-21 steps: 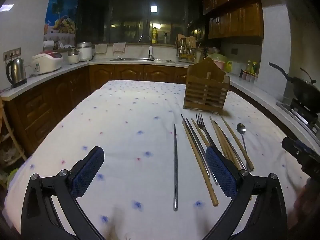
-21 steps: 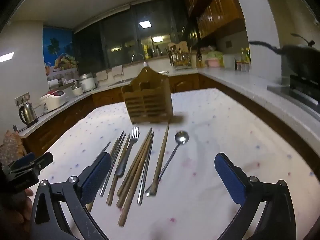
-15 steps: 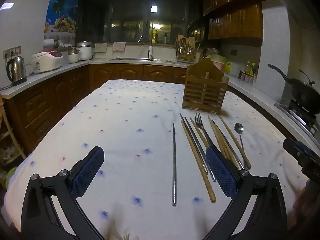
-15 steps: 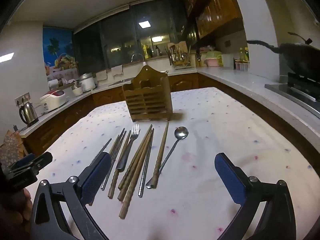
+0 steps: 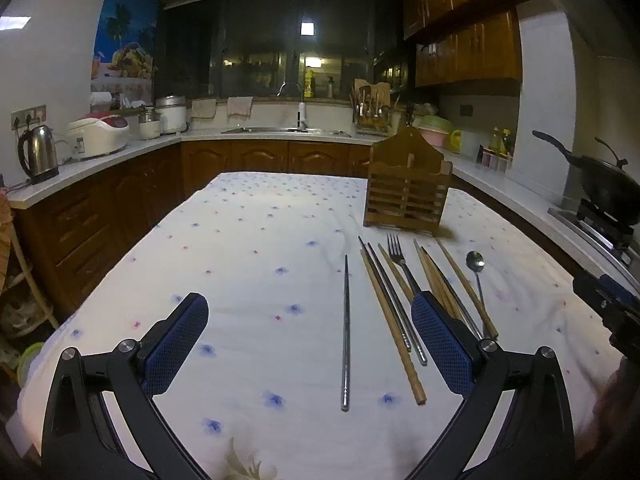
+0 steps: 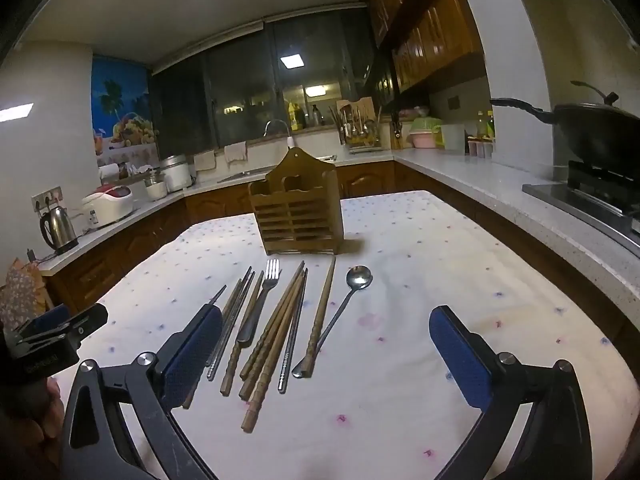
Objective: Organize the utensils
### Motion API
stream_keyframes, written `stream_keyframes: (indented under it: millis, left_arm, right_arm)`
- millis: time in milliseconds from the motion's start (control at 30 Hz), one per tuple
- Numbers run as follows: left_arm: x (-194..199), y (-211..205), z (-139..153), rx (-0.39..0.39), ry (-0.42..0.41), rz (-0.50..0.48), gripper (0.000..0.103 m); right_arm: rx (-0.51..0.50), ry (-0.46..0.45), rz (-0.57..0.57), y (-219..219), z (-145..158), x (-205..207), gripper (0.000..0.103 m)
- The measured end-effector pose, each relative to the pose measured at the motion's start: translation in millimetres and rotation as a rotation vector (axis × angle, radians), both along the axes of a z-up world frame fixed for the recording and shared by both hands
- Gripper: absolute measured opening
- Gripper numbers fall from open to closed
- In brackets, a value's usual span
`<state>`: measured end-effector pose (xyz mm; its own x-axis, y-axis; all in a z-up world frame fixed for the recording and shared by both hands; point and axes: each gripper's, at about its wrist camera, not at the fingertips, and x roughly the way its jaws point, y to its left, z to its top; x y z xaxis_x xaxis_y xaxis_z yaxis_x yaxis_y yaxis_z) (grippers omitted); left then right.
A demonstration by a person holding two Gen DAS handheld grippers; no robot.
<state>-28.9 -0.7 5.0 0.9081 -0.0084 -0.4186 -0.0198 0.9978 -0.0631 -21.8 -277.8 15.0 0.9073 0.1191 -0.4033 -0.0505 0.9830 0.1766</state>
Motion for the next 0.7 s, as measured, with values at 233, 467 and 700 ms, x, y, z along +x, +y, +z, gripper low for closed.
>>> stream_keyframes:
  millis: [233,467,700]
  left_arm:
    - [-1.2,-0.1,4.2,0.006,-0.01,0.003,0.103]
    - [-5.0,-3.3,7.7,0.026,-0.027,-0.008,0.103]
    - [-5.3,-4.1,8.3,0.028,-0.029,-0.009,0.103]
  right_arm:
    - [-0.032,-0.052,0.0,5.3,6.9,-8.5,0.103]
    - [-0.035,-0.054,0.011,7.8,8.8,-7.6,0.103]
    - [-0.029,-0.046,0.012,8.5,8.1,-5.6,0.103]
